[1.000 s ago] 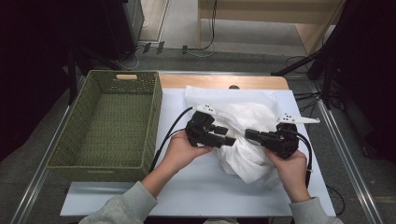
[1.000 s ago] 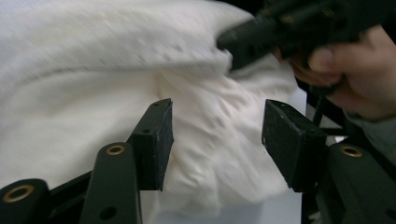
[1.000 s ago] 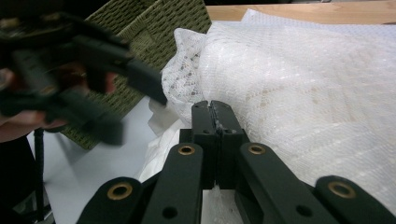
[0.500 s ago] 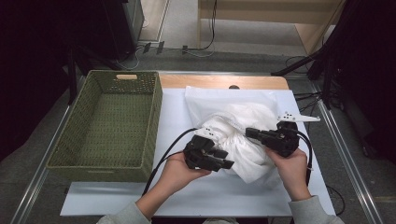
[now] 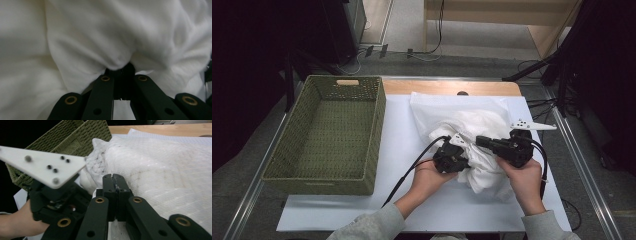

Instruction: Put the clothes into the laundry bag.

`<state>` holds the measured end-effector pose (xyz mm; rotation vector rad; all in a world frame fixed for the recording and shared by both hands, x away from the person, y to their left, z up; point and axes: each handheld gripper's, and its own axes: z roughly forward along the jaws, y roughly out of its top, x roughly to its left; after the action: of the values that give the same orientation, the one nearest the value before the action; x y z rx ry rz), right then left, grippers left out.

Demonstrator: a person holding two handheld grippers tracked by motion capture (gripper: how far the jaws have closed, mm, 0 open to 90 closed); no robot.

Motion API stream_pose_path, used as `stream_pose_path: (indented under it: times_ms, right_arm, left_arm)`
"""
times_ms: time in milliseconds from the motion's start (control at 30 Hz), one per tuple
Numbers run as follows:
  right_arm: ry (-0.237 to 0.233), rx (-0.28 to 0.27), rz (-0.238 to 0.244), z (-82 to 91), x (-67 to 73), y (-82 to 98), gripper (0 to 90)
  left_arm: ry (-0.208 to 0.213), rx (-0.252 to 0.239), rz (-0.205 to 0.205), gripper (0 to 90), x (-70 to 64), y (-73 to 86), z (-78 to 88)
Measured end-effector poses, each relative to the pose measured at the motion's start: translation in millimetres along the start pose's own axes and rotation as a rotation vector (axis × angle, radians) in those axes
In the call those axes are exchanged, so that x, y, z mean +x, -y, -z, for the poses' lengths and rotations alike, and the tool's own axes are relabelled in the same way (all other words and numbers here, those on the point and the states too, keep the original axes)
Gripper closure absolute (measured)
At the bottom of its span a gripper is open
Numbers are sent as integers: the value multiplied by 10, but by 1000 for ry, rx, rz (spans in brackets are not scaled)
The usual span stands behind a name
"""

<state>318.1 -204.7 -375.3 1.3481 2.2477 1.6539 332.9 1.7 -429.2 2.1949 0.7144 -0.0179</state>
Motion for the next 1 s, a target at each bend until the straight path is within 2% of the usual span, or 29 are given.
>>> stream_pose_path:
  times_ms: [100,200,333,467,567,667,767,833,933,1000]
  right_arm:
    - [-6,1,3,4,21,0,900]
    - [-14,-1,10,5,65,-2,900]
    - [-38,-14,27,33,153,-13,900]
    - [-104,-43,30,79,249,-34,900]
    - [-135,-55,42,97,340,-54,900]
    - [-165,-72,62,133,464,-88,900]
    - [-206,-100,77,209,582,-140,900]
    - [-226,-122,87,269,659,-184,900]
    - [-218,-145,103,335,697,-218,900]
    - [-199,-153,105,358,660,-216,900]
  left_arm:
    - [-57,-33,-15,900,46,-89,-86]
    - [-97,-99,21,900,110,-167,-115]
    - [-115,-138,41,900,189,-257,-96]
    - [-140,-195,47,900,218,-306,39]
    - [-135,-234,50,900,202,-329,171]
    - [-137,-241,10,900,135,-334,336]
    - [-117,-255,-3,900,51,-347,492]
    - [-94,-265,5,900,10,-385,561]
    - [-87,-234,-21,900,-16,-465,558]
    - [-68,-190,-4,900,29,-507,482]
